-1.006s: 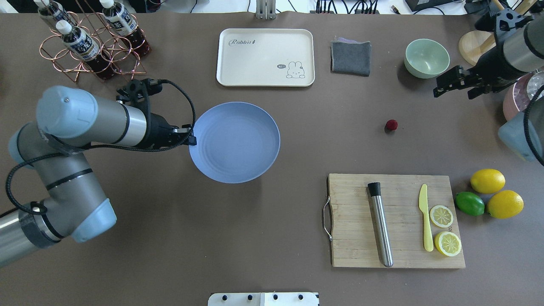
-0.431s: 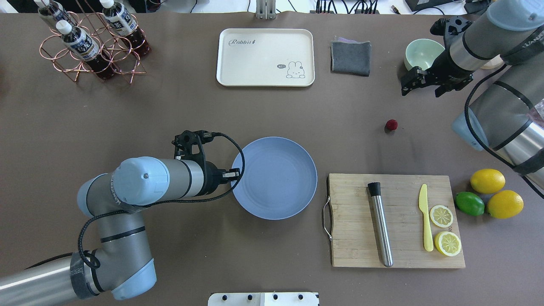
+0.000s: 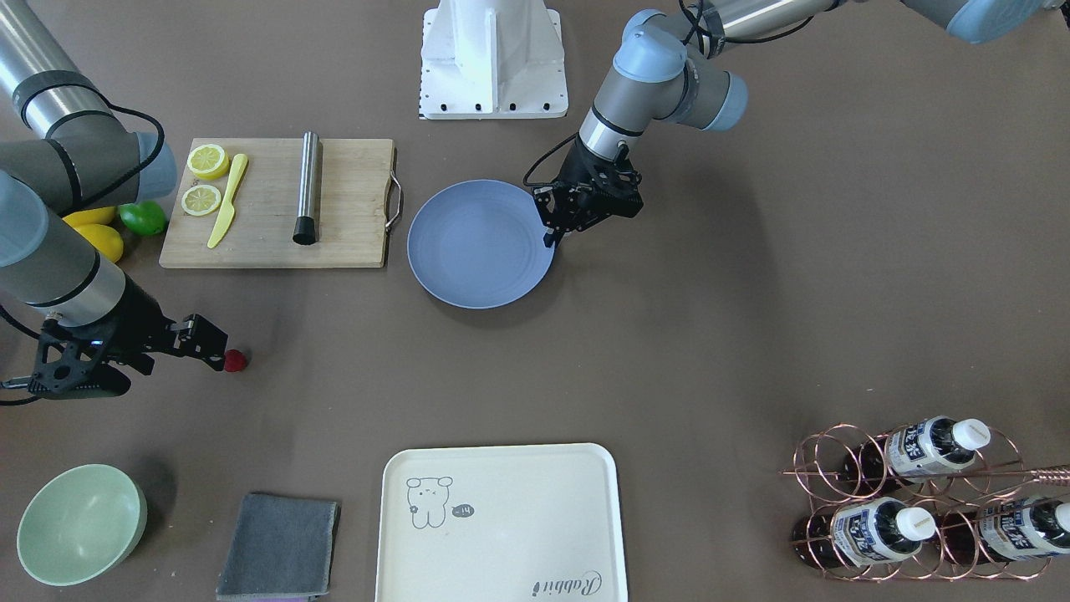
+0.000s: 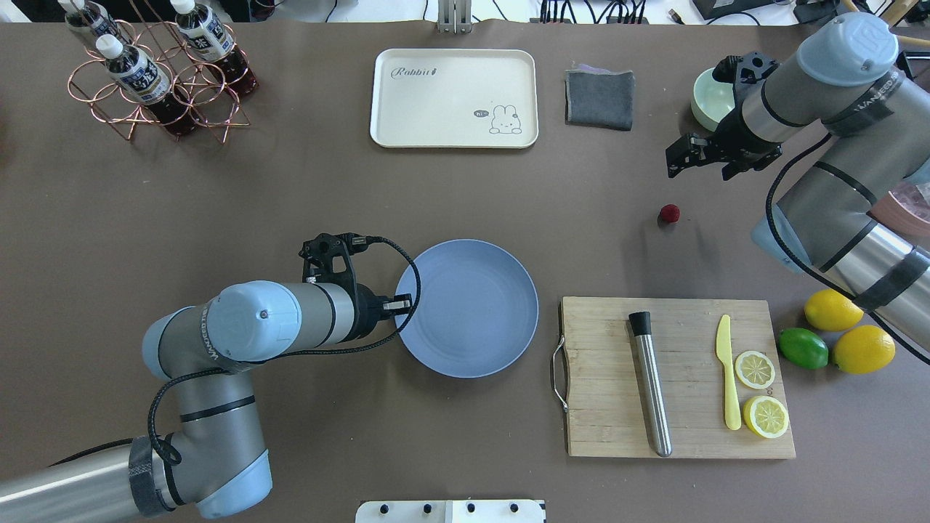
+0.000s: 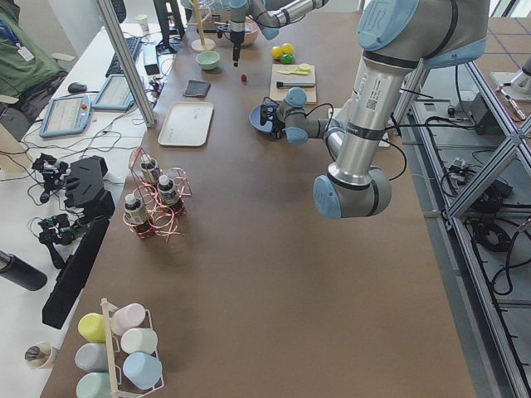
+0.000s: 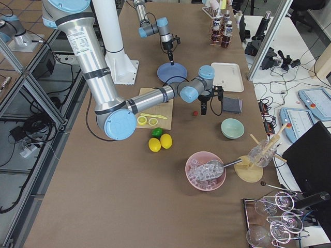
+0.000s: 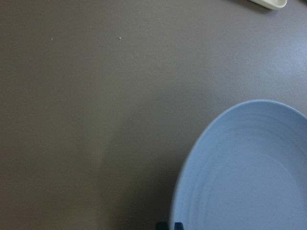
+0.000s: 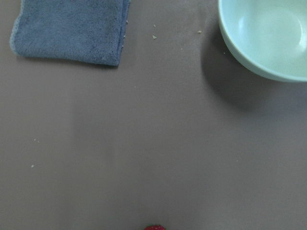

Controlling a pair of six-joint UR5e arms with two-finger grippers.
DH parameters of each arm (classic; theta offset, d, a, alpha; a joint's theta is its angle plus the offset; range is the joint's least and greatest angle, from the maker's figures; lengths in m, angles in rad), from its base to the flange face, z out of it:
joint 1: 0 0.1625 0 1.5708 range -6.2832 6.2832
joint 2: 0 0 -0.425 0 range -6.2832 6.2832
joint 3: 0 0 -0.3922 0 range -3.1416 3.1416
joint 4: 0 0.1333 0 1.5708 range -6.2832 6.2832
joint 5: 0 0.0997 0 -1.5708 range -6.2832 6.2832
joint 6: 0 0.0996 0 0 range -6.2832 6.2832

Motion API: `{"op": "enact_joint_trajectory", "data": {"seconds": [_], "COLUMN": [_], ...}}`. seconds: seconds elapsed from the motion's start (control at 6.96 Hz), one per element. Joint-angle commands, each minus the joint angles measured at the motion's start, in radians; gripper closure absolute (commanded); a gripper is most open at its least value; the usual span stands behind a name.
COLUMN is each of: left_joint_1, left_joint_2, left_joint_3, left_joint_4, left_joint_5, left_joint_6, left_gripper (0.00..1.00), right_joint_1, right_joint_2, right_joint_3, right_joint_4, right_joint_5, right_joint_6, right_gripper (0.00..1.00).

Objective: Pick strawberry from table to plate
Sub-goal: 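Lower the right gripper onto the red strawberry and close it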

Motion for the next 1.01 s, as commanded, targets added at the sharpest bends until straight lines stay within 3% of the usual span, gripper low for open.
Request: {"op": "enact_joint_trajectory", "data": {"seconds": [0.0, 0.43, 0.58, 0.86], "left_joint_1": [-0.028, -0.055, -0.061, -0.063], "left_joint_2": [0.005, 0.007, 0.007, 0.008], "left_joint_3": [0.003, -0.001, -0.004, -0.004], "left_joint_4": [-0.011, -0.009, -0.011, -0.012], "left_joint_5": [-0.002, -0.01, -0.01, -0.008], "left_joint_6": [0.005, 0.01, 0.078, 0.1], "left_gripper": [0.02, 0.02, 0.02, 0.02], "right_joint_1": [-0.015, -0.064, -0.085, -0.104], "right_joint_2": [-0.004, -0.013, -0.013, -0.013], "right_joint_3": [-0.004, 0.001, -0.011, -0.027], "right_joint_4": [0.007, 0.01, 0.009, 0.009], "right_joint_5": [-0.007, -0.022, -0.076, -0.095], "right_joint_6": [0.007, 0.013, 0.013, 0.013], "right_gripper": [0.0, 0.0, 0.0, 0.0]}}
